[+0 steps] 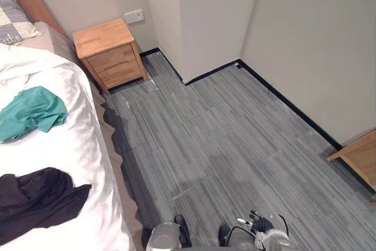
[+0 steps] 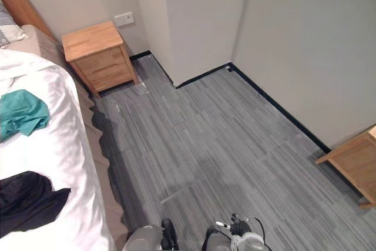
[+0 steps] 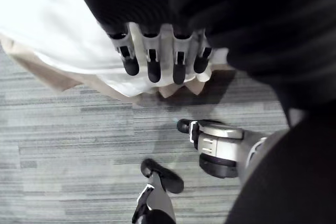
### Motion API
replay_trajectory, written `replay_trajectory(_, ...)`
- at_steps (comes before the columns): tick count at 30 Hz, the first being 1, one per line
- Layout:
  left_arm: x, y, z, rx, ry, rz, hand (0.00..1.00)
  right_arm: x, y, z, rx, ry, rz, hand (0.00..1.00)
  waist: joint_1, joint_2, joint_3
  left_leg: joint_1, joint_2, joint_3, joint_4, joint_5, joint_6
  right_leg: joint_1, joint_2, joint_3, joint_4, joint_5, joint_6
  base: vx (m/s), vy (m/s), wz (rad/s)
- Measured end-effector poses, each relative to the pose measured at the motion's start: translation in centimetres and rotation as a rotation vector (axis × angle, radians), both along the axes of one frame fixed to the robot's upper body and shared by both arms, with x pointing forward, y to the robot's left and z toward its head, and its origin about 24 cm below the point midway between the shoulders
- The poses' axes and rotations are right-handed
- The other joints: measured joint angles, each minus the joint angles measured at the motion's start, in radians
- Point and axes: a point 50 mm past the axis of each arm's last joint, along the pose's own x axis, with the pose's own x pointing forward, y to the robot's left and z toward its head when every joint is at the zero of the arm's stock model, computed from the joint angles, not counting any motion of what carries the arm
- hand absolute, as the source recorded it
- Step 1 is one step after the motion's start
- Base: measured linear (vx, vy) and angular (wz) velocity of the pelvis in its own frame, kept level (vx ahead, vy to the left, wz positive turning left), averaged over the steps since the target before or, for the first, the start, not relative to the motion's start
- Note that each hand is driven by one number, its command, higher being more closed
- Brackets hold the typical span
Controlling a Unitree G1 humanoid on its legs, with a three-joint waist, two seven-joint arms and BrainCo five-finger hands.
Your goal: Tidy the bed and pick cloth on bed and put in laundry
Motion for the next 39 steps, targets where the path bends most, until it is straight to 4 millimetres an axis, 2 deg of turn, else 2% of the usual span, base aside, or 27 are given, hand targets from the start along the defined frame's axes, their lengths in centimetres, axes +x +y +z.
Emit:
replay_trajectory(1, 0.2, 0.7, 0.1, 0.016, 0.001, -0.038, 0.00, 0.3, 0.3, 0.1, 0.018, -0.025, -0.018, 0.00, -0.012, -0.012, -0.001, 0.049, -0.025, -0.020, -0.050, 0.006, 0.002, -0.072, -0.044, -0.024, 0.157, 0.050, 0.017, 0.21, -0.070, 0.17)
replay_trajectory(3, 0.9, 1.9, 0.2, 0.039, -0.008, -0.082, 0.00, 0.1, 0.3, 0.1, 0.026, -0.039, -0.045, 0.00, -0.024, -0.025, -0.002, 0.097, -0.018, -0.054, -0.055, 0.006, 0.003, -0.095, -0.078, -0.085, 0.221, 0.015, 0.014, 0.18, -0.120, 0.43)
replay_trajectory(4, 1.8, 2.9, 0.3, 0.074, -0.016, -0.093, 0.00, -0.3, 0.4, 0.0, 0.029, -0.036, -0.048, 0.00, -0.024, -0.026, -0.003, 0.134, -0.002, -0.096, -0.055, 0.006, 0.002, -0.095, -0.081, -0.121, 0.163, -0.025, -0.007, 0.18, -0.213, 0.59)
replay_trajectory(6, 3.6, 3.4, 0.4, 0.090, -0.055, -0.105, 0.00, -0.3, 0.4, 0.0, 0.030, -0.047, -0.055, 0.00, -0.029, -0.021, 0.000, 0.153, 0.034, -0.145, -0.057, -0.002, -0.011, -0.102, -0.062, -0.156, 0.018, -0.027, -0.023, 0.18, -0.257, 0.64)
replay_trajectory(7, 4.4, 3.8, 0.4, 0.106, -0.061, -0.140, 0.00, -0.2, 0.5, 0.1, 0.035, -0.059, -0.069, 0.00, -0.034, -0.017, -0.001, 0.163, 0.062, -0.180, -0.068, -0.010, -0.024, -0.114, -0.042, -0.155, -0.123, 0.012, -0.030, 0.18, -0.287, 0.70)
replay_trajectory(8, 4.4, 4.2, 0.5, 0.114, -0.054, -0.142, 0.00, -0.1, 0.6, 0.1, 0.039, -0.065, -0.084, 0.00, -0.039, -0.018, -0.001, 0.178, 0.085, -0.205, -0.098, -0.020, -0.043, -0.124, -0.029, -0.143, -0.325, 0.111, -0.028, 0.21, -0.318, 0.68)
replay_trajectory(9, 4.4, 4.3, 0.5, 0.116, -0.055, -0.137, 0.00, -0.1, 0.6, 0.1, 0.036, -0.065, -0.088, 0.00, -0.039, -0.020, 0.000, 0.180, 0.091, -0.222, -0.108, -0.023, -0.052, -0.129, -0.029, -0.134, -0.420, 0.165, -0.016, 0.36, -0.509, 0.67)
replay_trajectory(10, 4.5, 4.4, 0.5, 0.120, -0.064, -0.096, 0.00, 0.0, 0.4, 0.2, 0.026, -0.073, -0.100, 0.00, -0.038, -0.026, -0.001, 0.187, 0.112, -0.237, -0.109, -0.024, -0.094, -0.142, -0.036, -0.098, -0.563, 0.237, -0.014, 0.31, -0.489, 0.51)
replay_trajectory(12, 4.4, 5.1, 0.7, 0.135, -0.067, -0.041, 0.00, -0.2, 1.0, 0.1, 0.034, -0.067, -0.106, 0.00, -0.030, -0.055, 0.007, 0.225, 0.120, -0.243, -0.074, -0.052, -0.151, -0.127, -0.056, -0.056, -0.606, 0.234, -0.004, 0.34, -0.576, 0.37)
replay_trajectory(13, 4.3, 4.5, 0.5, 0.122, -0.059, -0.006, 0.00, 0.2, 0.6, 0.3, 0.021, -0.075, -0.103, 0.00, -0.021, -0.015, 0.012, 0.262, 0.174, -0.248, -0.041, -0.072, -0.183, -0.123, -0.021, -0.048, -0.528, 0.336, -0.005, 0.37, -0.607, 0.35)
replay_trajectory(14, 4.0, 3.7, 0.3, 0.117, -0.039, 0.020, 0.00, 0.8, 0.0, 0.7, 0.001, -0.097, -0.093, 0.00, -0.028, 0.030, 0.010, 0.274, 0.228, -0.250, -0.015, -0.079, -0.195, -0.129, 0.016, -0.061, -0.435, 0.324, -0.033, 0.44, -0.672, 0.34)
replay_trajectory(16, 4.2, 3.6, 0.3, 0.122, -0.053, 0.061, 0.00, 0.9, -0.3, 0.8, -0.005, -0.089, -0.082, 0.00, -0.028, 0.052, 0.002, 0.265, 0.263, -0.280, 0.051, -0.021, -0.187, -0.124, 0.022, -0.105, -0.349, 0.231, -0.076, 0.31, -0.437, 0.55)
replay_trajectory(17, 4.5, 3.9, 0.5, 0.129, -0.072, 0.082, 0.00, 0.9, 0.0, 0.7, 0.003, -0.069, -0.063, 0.00, -0.020, 0.040, 0.001, 0.217, 0.265, -0.320, 0.147, 0.023, -0.168, -0.115, 0.017, -0.121, -0.319, 0.194, -0.085, 0.31, -0.503, 0.56)
replay_trajectory(20, 4.8, 3.4, 0.6, 0.115, -0.129, 0.157, 0.00, 0.6, 0.2, 0.5, 0.011, -0.025, 0.001, 0.00, -0.013, 0.045, 0.003, 0.018, 0.304, -0.425, 0.539, 0.258, -0.123, -0.010, 0.041, -0.157, -0.344, 0.125, -0.106, 0.35, -0.417, 0.29)
replay_trajectory(21, 4.6, 3.0, 0.5, 0.108, -0.127, 0.146, 0.00, 0.4, 0.3, 0.3, 0.018, -0.002, 0.024, 0.00, -0.007, 0.047, 0.010, -0.055, 0.305, -0.431, 0.696, 0.152, -0.139, 0.082, 0.062, -0.158, -0.405, 0.116, -0.117, 0.39, -0.272, -0.06)
replay_trajectory(22, 4.4, 2.8, 0.4, 0.104, -0.118, 0.131, 0.00, 0.1, 0.4, 0.1, 0.027, 0.018, 0.030, 0.00, -0.001, 0.040, 0.010, -0.086, 0.269, -0.389, 0.710, 0.056, -0.132, 0.145, 0.060, -0.152, -0.447, 0.116, -0.124, 0.39, -0.250, -0.13)
replay_trajectory(24, 4.0, 2.1, 0.3, 0.087, -0.113, 0.140, 0.00, 0.1, 0.5, 0.0, 0.031, 0.027, 0.038, 0.00, 0.001, 0.036, 0.010, -0.112, 0.198, -0.278, 0.566, -0.013, -0.130, 0.204, 0.037, -0.151, -0.485, 0.106, -0.117, 0.35, -0.133, -0.25)
replay_trajectory(25, 3.7, 1.5, 0.2, 0.071, -0.112, 0.136, 0.00, 0.2, 0.5, 0.0, 0.022, 0.021, 0.048, 0.00, -0.004, 0.042, 0.011, -0.119, 0.136, -0.173, 0.341, 0.002, -0.129, 0.231, 0.022, -0.152, -0.493, 0.088, -0.097, 0.42, -0.069, -0.18)
replay_trajectory(26, 3.7, 1.2, 0.2, 0.064, -0.107, 0.127, 0.00, 0.1, 0.1, 0.1, 0.007, 0.014, 0.054, 0.00, -0.007, 0.058, 0.009, -0.122, 0.116, -0.086, 0.177, 0.071, -0.129, 0.249, 0.026, -0.163, -0.502, 0.076, -0.081, 0.37, -0.035, 0.02)
replay_trajectory(27, 3.4, 1.1, 0.1, 0.056, -0.096, 0.121, 0.00, 0.0, -0.2, 0.1, -0.005, 0.011, 0.037, 0.00, -0.004, 0.059, 0.008, -0.108, 0.113, 0.022, 0.110, 0.101, 0.011, 0.270, 0.031, -0.172, -0.509, 0.067, -0.059, 0.44, -0.060, 0.39)
replay_trajectory(29, 4.1, 2.9, 0.4, 0.093, -0.114, 0.107, 0.00, 0.0, 0.5, -0.1, 0.011, 0.006, 0.005, 0.00, -0.015, 0.000, -0.001, -0.113, 0.080, 0.175, 0.110, 0.089, -0.005, 0.334, -0.009, -0.246, -0.570, 0.072, -0.039, 0.47, -0.074, 0.90)
replay_trajectory(30, 4.5, 3.1, 0.4, 0.095, -0.121, 0.104, 0.00, -0.1, 0.5, -0.1, 0.009, 0.004, -0.002, 0.00, -0.017, -0.006, 0.003, -0.112, 0.083, 0.197, 0.119, 0.073, 0.008, 0.340, -0.010, -0.262, -0.573, 0.073, -0.039, 0.41, -0.056, 0.92)
replay_trajectory(31, 4.7, 2.9, 0.4, 0.086, -0.120, 0.105, 0.00, -0.4, 0.4, -0.2, 0.004, 0.017, -0.005, 0.00, -0.006, -0.002, 0.003, -0.106, 0.077, 0.190, 0.110, 0.033, 0.049, 0.344, -0.006, -0.275, -0.553, 0.073, -0.038, 0.39, -0.030, 0.60)
replay_trajectory(33, 4.8, 2.6, 0.2, 0.079, -0.100, 0.115, 0.00, 0.3, 0.7, -0.1, 0.010, 0.001, -0.005, 0.00, 0.002, -0.004, 0.002, -0.053, 0.063, 0.167, 0.055, 0.020, 0.049, 0.271, -0.039, -0.257, -0.323, 0.066, -0.027, 0.45, 0.013, 0.37)
replay_trajectory(35, 4.2, 2.9, 0.2, 0.086, -0.062, 0.102, 0.00, 0.7, 1.1, 0.0, 0.030, -0.031, -0.017, 0.00, -0.006, -0.010, 0.003, 0.027, 0.040, 0.118, -0.007, 0.020, 0.038, 0.114, -0.124, -0.246, 0.081, 0.087, 0.046, 0.34, -0.008, 0.45)
replay_trajectory(37, 4.4, 3.4, 0.3, 0.109, -0.049, 0.056, 0.00, 0.7, 1.0, 0.1, 0.024, -0.043, -0.020, 0.00, -0.012, -0.009, 0.005, 0.070, 0.031, 0.072, -0.027, 0.020, 0.036, 0.083, -0.157, -0.283, 0.162, 0.047, 0.043, 0.27, -0.105, 0.96)
replay_trajectory(39, 5.0, 4.0, 0.5, 0.124, -0.050, -0.004, 0.00, 0.1, 0.8, -0.1, 0.022, -0.034, -0.030, 0.00, -0.019, -0.010, 0.005, 0.123, 0.032, -0.026, -0.063, 0.027, 0.024, 0.065, -0.133, -0.291, 0.074, 0.001, 0.038, 0.33, -0.226, 1.34)
